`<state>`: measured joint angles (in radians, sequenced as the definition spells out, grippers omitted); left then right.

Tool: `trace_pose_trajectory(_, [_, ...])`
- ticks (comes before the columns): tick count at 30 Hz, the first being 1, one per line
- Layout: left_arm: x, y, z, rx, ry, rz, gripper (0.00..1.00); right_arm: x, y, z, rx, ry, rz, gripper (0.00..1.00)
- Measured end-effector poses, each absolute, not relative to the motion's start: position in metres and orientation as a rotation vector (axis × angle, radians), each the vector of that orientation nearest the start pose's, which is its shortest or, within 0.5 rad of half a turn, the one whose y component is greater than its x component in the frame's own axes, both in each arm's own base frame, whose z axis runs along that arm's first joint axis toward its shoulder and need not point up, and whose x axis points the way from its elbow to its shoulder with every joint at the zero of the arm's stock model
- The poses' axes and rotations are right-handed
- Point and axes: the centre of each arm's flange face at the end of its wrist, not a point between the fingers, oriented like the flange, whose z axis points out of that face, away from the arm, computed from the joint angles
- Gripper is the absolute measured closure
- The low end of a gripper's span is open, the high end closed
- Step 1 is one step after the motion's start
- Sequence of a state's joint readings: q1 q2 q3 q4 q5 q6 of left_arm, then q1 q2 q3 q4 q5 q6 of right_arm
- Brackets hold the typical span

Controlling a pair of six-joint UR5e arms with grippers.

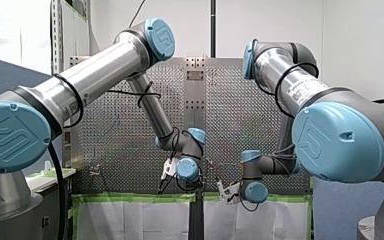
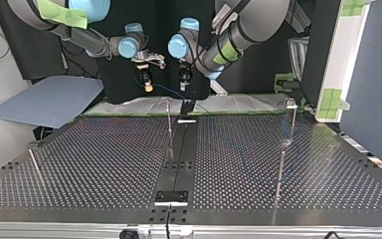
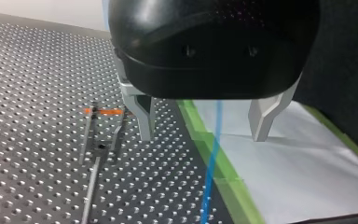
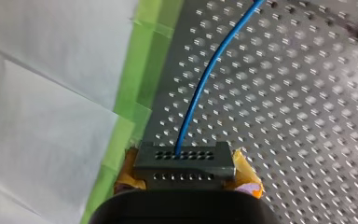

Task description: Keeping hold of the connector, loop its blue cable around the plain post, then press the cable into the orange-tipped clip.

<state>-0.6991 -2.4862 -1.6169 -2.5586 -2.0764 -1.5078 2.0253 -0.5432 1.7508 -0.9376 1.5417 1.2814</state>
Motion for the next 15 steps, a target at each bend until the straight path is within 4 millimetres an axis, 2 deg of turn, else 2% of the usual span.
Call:
trace_pose_trajectory(5, [0.407,-0.457,-0.027,0.373,1.865,-0.006,0.00,0.371,-0.447,-0.086,1.856,-0.828,1.219,1.00])
trace_pose_trajectory(11, [0.406,-0.461,-0.027,0.365,1.852,-0.031,0.00,0.370,-0.453,-0.058,1.846,-0.831,1.236,1.00])
trace_pose_trajectory(15, [0.408,-0.459,-0.026,0.358,1.845,-0.016,0.00,0.372,-0.453,-0.051,1.869,-0.821,1.241,1.00])
